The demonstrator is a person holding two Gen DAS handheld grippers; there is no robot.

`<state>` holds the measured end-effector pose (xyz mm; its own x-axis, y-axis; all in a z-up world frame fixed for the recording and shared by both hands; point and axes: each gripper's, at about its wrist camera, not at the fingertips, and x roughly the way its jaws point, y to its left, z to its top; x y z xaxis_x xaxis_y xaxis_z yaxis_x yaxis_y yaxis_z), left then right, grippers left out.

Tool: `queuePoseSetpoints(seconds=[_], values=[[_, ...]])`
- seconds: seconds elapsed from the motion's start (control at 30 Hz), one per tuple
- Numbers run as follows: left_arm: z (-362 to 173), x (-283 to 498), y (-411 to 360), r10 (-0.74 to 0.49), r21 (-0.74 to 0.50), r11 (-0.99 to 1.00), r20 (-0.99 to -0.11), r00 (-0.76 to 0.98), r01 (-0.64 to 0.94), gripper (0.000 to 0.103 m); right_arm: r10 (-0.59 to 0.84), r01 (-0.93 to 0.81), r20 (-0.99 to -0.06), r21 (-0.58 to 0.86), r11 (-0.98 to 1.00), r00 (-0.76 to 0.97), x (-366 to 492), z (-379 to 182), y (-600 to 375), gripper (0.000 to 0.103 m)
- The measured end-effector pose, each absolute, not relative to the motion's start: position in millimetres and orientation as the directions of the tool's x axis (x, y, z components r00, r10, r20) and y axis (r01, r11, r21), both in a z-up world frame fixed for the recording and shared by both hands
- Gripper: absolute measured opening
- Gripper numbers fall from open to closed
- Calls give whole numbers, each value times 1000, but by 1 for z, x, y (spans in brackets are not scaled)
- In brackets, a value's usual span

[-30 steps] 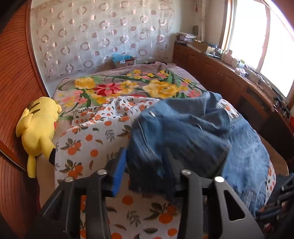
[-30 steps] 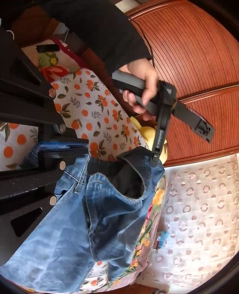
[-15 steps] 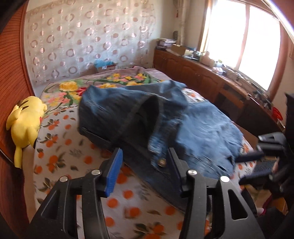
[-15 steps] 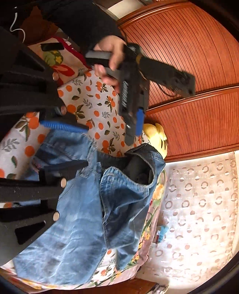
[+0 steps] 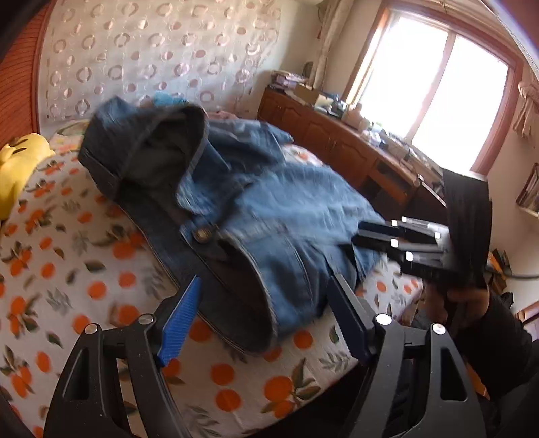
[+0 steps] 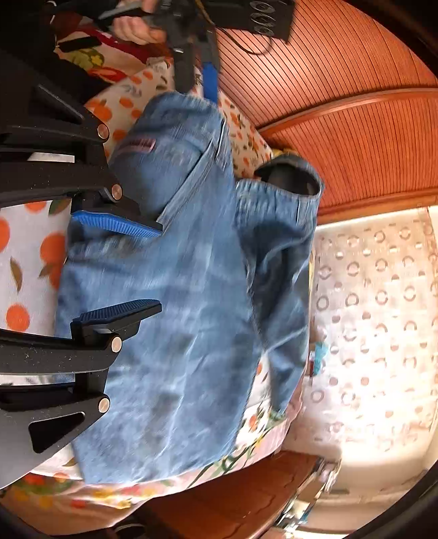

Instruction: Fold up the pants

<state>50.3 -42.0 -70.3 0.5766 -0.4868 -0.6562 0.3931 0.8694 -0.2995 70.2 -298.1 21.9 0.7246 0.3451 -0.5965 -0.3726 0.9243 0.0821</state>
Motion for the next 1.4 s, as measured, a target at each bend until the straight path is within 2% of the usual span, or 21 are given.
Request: queuePoseSetpoints(seconds=[0.03, 0.07, 0.1, 0.17, 0.27, 0.3, 0.33, 0.43, 0.7, 0.87, 1.07, 1.3, 1.4], values=[[-75, 49, -45, -489, -298, 868, -657, 574, 398, 73, 339, -360, -594, 87, 929, 730, 69, 19, -302, 40], [-79, 48, -50, -486, -295, 869, -664, 568, 397, 64, 332, -349, -591, 89, 933, 735, 68, 17, -305, 40], [-84, 49, -54, -478, -289, 872, -679, 557, 395, 47, 316, -333, -589, 84, 939, 744, 67, 13, -308, 40], [-87, 49, -60, -492, -294, 862, -680, 544, 413, 46, 278, -290, -584, 75, 954, 763, 64, 10, -318, 40], [-80, 48, -71, -488, -261, 859, -677, 551, 440, 25, 245, -243, -589, 85, 966, 770, 63, 1, -333, 40], [-73, 47, -74, -489, -247, 856, -671, 558, 454, 14, 233, -223, -586, 90, 971, 776, 63, 0, -339, 40], [-66, 46, -76, -488, -233, 855, -664, 566, 464, 11, 222, -210, -583, 90, 974, 781, 63, -1, -342, 40], [-35, 39, -79, -462, -168, 864, -638, 616, 474, 8, 192, -169, -570, 93, 981, 799, 63, -2, -354, 40], [55, 37, -64, -436, -98, 883, -529, 728, 458, 8, 126, -52, -539, 150, 987, 833, 64, -4, -385, 41], [46, 51, -60, -413, -114, 897, -556, 721, 426, 8, 147, -49, -550, 188, 981, 822, 38, -9, -402, 43], [49, 59, -56, -417, -128, 899, -541, 730, 419, 8, 73, -65, -573, 35, 997, 816, 13, -11, -399, 55], [51, 59, -60, -417, -119, 898, -537, 734, 423, 8, -19, -37, -606, -80, 996, 795, 40, -12, -392, 55], [53, 57, -58, -416, -120, 900, -528, 740, 420, 8, -33, -5, -620, -59, 998, 784, 53, -15, -400, 55]])
